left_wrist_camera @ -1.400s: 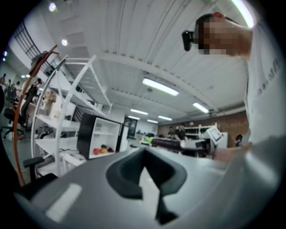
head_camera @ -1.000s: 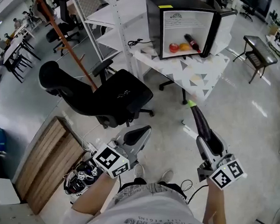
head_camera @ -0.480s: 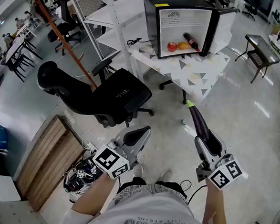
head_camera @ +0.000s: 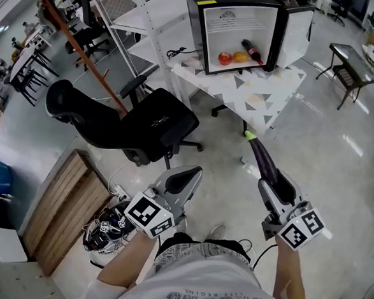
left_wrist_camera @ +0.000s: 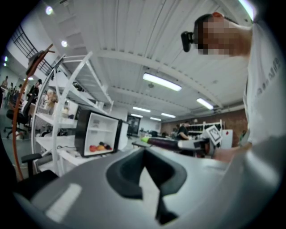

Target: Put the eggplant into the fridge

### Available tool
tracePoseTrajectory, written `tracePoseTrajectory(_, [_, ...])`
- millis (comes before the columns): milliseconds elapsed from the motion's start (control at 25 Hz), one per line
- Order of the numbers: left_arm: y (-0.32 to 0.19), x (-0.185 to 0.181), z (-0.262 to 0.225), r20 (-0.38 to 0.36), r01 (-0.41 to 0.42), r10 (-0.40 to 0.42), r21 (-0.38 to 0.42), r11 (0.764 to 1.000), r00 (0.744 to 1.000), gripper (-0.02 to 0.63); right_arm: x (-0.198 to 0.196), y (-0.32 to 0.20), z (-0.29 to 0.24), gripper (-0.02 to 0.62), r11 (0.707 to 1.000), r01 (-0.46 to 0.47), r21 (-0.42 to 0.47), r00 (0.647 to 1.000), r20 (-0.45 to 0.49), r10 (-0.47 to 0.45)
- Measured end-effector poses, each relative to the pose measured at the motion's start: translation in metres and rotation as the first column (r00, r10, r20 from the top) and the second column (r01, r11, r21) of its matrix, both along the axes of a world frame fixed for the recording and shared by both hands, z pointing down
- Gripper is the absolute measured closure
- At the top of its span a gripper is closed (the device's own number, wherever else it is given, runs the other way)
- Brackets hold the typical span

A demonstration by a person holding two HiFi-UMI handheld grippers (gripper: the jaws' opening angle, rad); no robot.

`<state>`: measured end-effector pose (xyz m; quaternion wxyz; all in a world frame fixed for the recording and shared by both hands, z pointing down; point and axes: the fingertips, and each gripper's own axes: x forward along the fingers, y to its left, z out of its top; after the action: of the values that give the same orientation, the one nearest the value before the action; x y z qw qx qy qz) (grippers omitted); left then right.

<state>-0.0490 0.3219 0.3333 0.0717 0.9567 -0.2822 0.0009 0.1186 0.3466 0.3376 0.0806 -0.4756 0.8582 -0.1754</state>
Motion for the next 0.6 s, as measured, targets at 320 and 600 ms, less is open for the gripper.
tracePoseTrajectory(320, [-0.003, 0.014, 0.006, -0.002, 0.018, -0.018, -0.009, 1.000, 1.000, 0.598, 0.015, -0.005, 0.004, 0.380, 1.000, 0.014, -0.006, 1.000, 0.007, -0.014])
tracePoseTrajectory(600, [-0.016, 0.024, 0.008, 0.003, 0.023, -0.023, -0.003, 1.000, 1.000, 0.598, 0.027, -0.017, 0.014, 0.380, 1.000, 0.010, -0.019, 1.000, 0.018, -0.009])
